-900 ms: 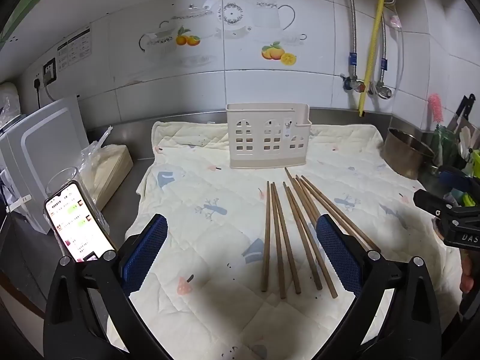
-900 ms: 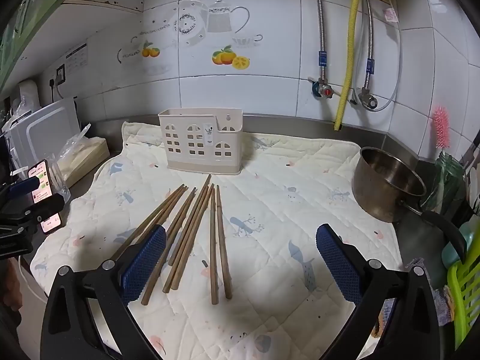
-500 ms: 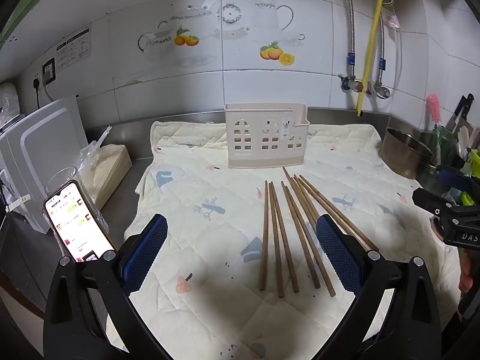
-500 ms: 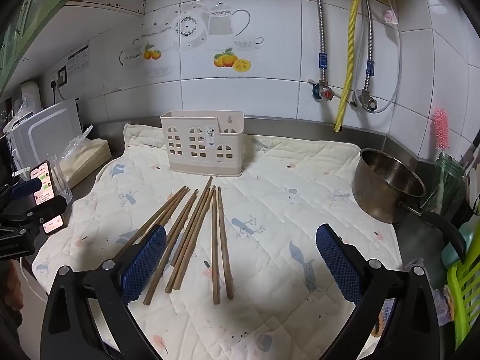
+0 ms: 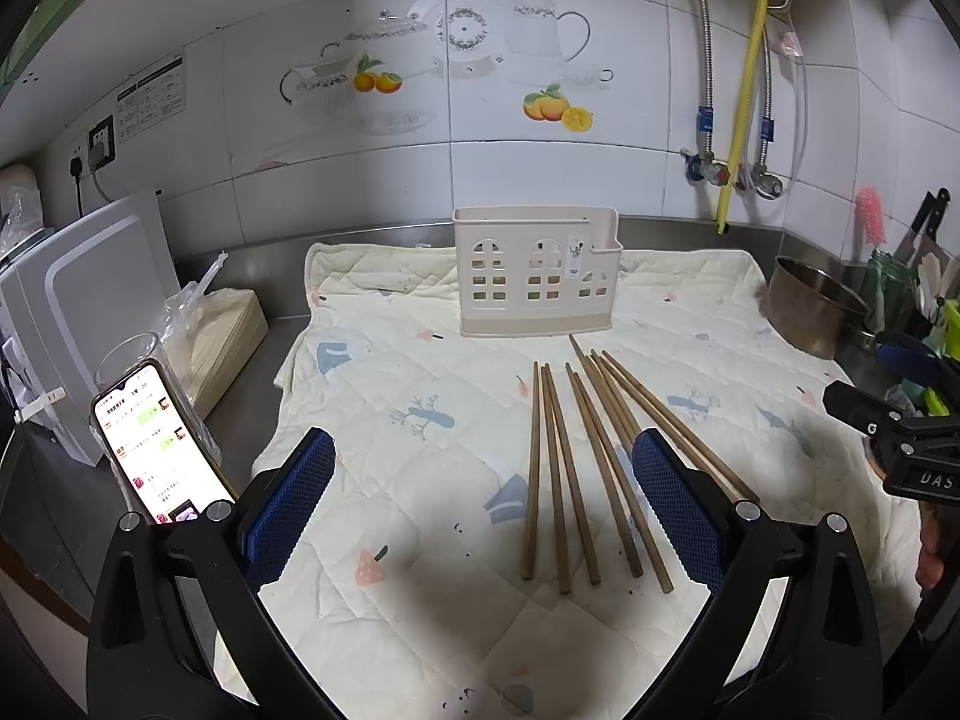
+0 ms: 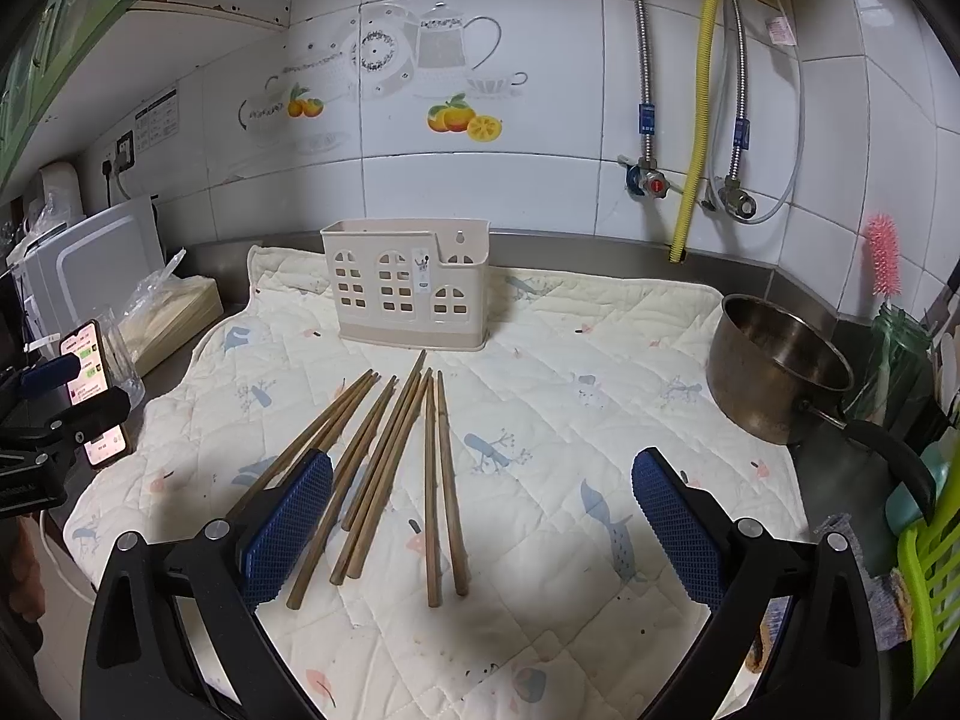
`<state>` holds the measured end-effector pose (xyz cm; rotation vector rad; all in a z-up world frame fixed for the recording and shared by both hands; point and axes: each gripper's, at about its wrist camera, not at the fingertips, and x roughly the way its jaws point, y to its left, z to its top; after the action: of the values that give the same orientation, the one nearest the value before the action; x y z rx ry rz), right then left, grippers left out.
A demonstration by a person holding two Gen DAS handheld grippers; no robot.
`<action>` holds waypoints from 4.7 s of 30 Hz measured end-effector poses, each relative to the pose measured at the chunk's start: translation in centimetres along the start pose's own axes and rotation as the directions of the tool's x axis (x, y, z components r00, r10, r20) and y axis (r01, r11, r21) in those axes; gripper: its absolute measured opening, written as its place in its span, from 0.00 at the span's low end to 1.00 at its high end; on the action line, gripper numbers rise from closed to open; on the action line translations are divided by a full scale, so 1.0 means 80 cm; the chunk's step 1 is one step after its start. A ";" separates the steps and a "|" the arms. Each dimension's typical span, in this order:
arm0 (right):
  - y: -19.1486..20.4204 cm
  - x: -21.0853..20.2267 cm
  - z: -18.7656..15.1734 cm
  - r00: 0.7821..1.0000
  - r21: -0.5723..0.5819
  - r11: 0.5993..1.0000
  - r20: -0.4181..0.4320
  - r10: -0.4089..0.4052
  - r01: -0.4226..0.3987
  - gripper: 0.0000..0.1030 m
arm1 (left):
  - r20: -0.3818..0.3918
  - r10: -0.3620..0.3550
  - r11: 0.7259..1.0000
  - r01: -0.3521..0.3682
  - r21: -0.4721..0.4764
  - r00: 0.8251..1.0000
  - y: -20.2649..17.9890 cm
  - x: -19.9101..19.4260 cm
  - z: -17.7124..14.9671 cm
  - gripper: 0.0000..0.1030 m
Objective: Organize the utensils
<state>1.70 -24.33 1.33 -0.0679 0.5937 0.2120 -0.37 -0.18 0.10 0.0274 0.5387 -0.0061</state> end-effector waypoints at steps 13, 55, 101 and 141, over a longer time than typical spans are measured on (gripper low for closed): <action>0.000 0.004 -0.003 1.000 0.002 1.000 -0.001 0.008 -0.008 0.94 | -0.001 -0.004 1.000 0.004 0.003 1.000 0.001 0.001 0.000 0.95; -0.010 0.044 -0.014 0.998 -0.006 1.000 -0.059 0.017 -0.018 0.93 | -0.085 -0.024 0.998 0.020 -0.053 0.996 0.025 0.048 -0.003 0.95; 0.003 0.156 -0.062 0.946 -0.012 0.990 -0.295 0.131 -0.141 0.18 | -0.346 -0.216 0.976 0.211 -0.052 0.913 -0.008 0.181 -0.065 0.16; -0.006 0.101 0.092 0.989 -0.050 0.988 -0.009 0.148 -0.149 0.07 | -0.168 -0.255 0.965 0.262 0.022 0.952 0.001 0.147 0.074 0.06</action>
<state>12.39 -22.44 2.86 -0.0729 0.5996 0.3716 12.75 -0.28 -0.82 0.0000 0.7036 -0.2745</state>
